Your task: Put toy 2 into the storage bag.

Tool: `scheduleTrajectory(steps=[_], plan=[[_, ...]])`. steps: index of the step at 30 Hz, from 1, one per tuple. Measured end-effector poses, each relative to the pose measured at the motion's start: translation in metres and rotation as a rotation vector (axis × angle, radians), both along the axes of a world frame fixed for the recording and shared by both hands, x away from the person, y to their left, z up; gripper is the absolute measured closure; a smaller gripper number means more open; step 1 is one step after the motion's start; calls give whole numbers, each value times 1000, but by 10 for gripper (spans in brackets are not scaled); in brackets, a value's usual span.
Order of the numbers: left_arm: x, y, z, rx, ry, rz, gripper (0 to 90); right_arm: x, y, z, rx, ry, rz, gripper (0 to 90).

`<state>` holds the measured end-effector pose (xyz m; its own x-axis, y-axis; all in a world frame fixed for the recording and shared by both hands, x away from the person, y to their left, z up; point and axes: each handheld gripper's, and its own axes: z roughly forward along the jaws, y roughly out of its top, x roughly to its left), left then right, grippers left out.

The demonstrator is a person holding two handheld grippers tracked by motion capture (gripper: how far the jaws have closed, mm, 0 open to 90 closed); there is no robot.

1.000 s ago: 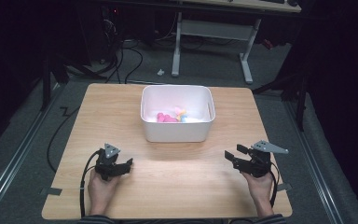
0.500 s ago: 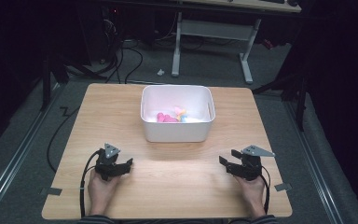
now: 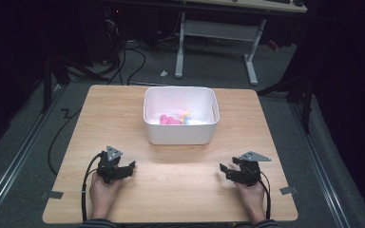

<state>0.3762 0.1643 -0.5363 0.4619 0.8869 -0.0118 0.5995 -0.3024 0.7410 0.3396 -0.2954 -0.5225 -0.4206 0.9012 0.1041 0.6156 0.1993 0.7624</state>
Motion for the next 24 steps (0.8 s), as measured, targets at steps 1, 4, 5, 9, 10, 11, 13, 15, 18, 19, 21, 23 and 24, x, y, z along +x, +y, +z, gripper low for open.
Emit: scheduleTrajectory(steps=[1,4,5,9,10,11,13,15,18,19,21,23,24], plan=[[0,0,0,0,0,0,260,0,1,-2,-7,4,-5,335],[0,0,0,0,0,0,260,1,3,-6,-32,12,-12,335],[0,0,0,0,0,0,260,1,3,-6,-32,12,-12,335],[0,0,0,0,0,0,259,1,5,-8,-74,14,-26,334],[0,0,0,0,0,0,259,2,7,-8,-87,22,-30,332],[0,0,0,0,0,-1,259,2,8,-8,-102,17,-28,329],[0,0,0,0,0,-1,259,1,12,-8,-142,9,-25,315],[0,0,0,-1,0,0,259,2,12,-8,-140,14,-29,302],[0,0,0,-1,0,0,259,2,12,-8,-141,13,-29,300],[0,0,0,-1,0,0,259,2,12,-8,-140,16,-32,292],[0,0,0,-1,0,0,259,2,12,-8,-141,15,-32,290],[0,0,0,-1,0,0,259,2,12,-8,-144,15,-32,281],[0,0,0,0,0,0,259,2,12,-8,-144,16,-33,279]])
